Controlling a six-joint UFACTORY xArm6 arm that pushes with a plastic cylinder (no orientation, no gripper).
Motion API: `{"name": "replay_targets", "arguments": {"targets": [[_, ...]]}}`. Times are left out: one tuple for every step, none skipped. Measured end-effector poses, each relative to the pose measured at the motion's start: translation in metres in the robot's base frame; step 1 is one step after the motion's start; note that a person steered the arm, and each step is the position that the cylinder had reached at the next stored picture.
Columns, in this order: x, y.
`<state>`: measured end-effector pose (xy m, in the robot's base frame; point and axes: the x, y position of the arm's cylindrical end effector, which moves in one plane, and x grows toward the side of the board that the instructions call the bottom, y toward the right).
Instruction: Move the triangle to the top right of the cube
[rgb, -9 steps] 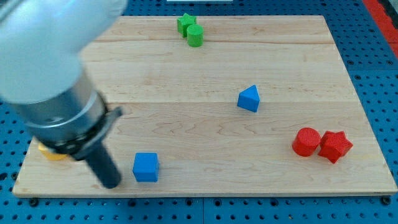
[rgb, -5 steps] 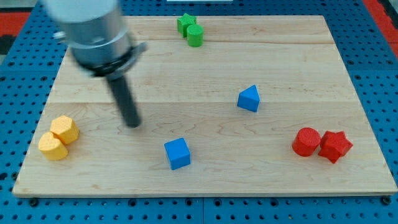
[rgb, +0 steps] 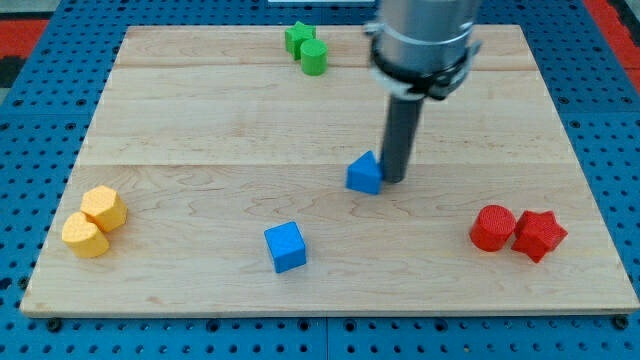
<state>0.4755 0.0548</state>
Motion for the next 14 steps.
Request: {"name": "replay_targets", "arguments": {"targets": [[0.039, -0.044], [-0.015, -0.076], [-0.062, -0.058], [-0.069, 0.001], [-0.129, 0.007], [-0.138, -0.102], [-0.080, -0.125], [-0.152, -0.145], [-0.156, -0.053], [-0.109, -0.016], [-0.055, -0.073], [-0.072, -0.088], [-0.119, -0.072], [-0.122, -0.107]]}}
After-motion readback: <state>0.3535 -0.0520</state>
